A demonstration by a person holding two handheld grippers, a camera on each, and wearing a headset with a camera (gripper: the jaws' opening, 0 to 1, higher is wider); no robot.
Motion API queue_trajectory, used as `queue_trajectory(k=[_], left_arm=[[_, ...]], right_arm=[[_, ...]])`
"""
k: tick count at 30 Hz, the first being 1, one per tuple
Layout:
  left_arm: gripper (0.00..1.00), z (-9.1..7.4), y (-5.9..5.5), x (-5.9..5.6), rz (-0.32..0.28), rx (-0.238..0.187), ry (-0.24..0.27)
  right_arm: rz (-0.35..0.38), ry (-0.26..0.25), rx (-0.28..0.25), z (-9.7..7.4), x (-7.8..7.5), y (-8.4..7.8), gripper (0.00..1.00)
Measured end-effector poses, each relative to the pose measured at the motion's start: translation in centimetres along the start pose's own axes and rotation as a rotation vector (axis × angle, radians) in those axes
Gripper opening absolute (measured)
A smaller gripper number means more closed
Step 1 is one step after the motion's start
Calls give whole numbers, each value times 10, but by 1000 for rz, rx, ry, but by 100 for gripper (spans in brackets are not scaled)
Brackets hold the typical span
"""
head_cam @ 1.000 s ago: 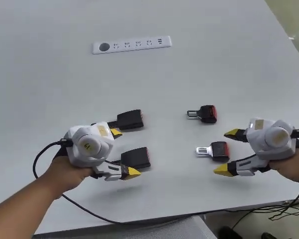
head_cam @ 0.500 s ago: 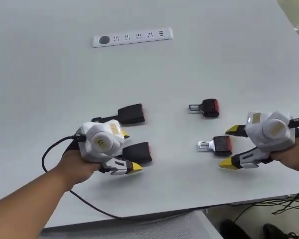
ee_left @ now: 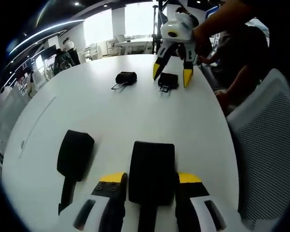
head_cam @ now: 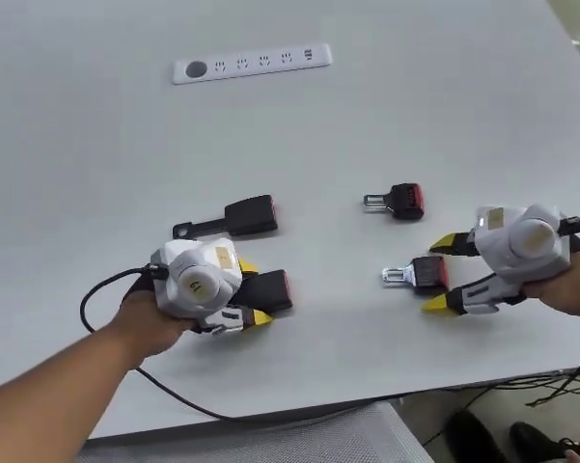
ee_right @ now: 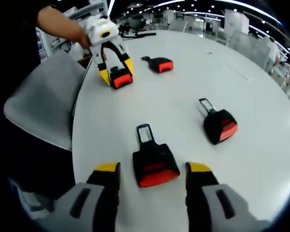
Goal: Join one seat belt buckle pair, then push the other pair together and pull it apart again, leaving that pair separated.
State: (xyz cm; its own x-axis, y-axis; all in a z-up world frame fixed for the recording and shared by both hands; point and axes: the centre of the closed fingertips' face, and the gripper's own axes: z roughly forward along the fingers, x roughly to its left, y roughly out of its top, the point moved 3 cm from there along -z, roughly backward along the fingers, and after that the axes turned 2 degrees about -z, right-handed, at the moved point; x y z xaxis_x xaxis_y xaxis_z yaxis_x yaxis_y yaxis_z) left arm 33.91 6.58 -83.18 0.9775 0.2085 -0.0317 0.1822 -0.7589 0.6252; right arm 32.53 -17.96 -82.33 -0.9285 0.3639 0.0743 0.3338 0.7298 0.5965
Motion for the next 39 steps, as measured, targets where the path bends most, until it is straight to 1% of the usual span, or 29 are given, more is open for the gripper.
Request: queue_trajectory(k=[6,7,10,16,18,24,25,26,30,33,39], left_arm=[[40,-1,0,1,8,-5,-8],[39,-1,0,1,9,-8,-9],[38,-2,-1,2,14,-14,-14],[37,-2,-1,2,27,-9,-25],[37,-2,-1,2,35,-7,-32],[35,-2,-2,2,72,10,-64],[35,-2,-2,2,78,13,-68],[35,-2,-2,2,83,14,-71],[35,-2,-3,2,91,23,-83],[35,-3,-3,3,102,36,-96],[34,-3,-4,3,102,48,-103]], right_arm=[[-22,12,-18,0,-1,0,53],[-36,12,-14,0,-1,-1,53],[-50,15,-13,0,-1,-2,53],[-57,16,-21,0,-2,-3,51],[-71,16,-18,0,-2,-3,50],[-94,12,-24,0,-6,-5,46],[-94,16,-23,-1,-6,-5,43],[-121,30,-29,0,-5,-4,37],[-123,29,-42,-1,-5,-7,36],[-130,37,-57,-2,-6,-8,35],[-145,55,-79,-3,-6,-10,34]])
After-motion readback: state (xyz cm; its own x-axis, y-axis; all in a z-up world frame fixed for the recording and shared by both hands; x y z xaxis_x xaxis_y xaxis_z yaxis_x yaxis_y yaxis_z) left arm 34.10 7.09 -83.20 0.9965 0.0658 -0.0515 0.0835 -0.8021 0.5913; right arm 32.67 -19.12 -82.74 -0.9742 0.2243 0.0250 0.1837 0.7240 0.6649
